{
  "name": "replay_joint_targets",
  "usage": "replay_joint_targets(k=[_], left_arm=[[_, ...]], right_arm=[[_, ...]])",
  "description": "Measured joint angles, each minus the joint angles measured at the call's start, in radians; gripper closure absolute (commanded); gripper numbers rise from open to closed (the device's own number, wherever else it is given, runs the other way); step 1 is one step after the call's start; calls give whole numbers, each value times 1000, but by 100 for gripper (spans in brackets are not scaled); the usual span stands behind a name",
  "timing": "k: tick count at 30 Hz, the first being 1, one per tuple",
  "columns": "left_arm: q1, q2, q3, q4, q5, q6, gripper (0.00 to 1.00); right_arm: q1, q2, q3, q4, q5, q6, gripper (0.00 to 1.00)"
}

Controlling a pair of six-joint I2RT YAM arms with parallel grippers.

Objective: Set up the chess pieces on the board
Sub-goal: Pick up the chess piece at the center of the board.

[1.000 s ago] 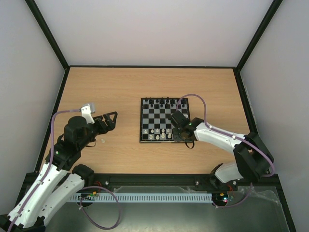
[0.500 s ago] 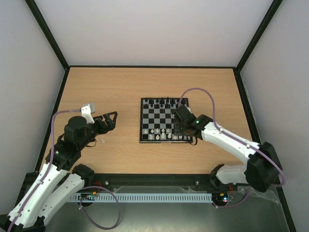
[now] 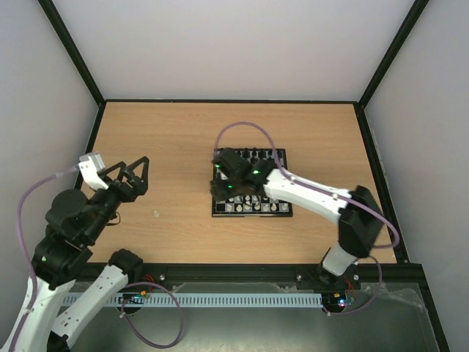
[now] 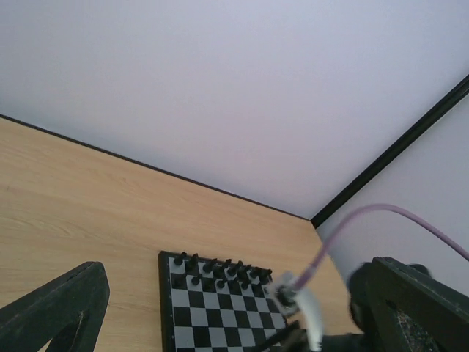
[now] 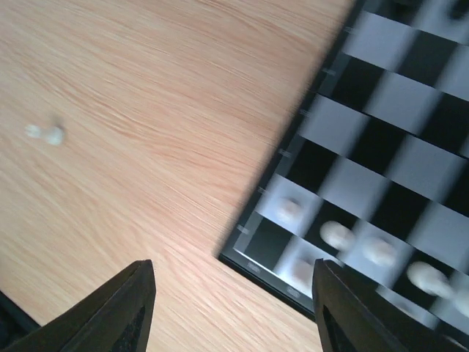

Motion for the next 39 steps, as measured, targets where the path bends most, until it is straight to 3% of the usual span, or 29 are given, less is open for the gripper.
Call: replay_joint_targets(k=[16, 35, 39], left_arm=[[0, -164, 71, -98, 20, 21, 0], [0, -164, 71, -127, 38, 42, 1], [0, -164, 69, -126, 38, 42, 0]], right_arm=[[237, 676, 650, 66, -145, -144, 49], [274, 890, 871, 43, -57, -161, 55], [274, 914, 880, 30, -37, -161, 62]])
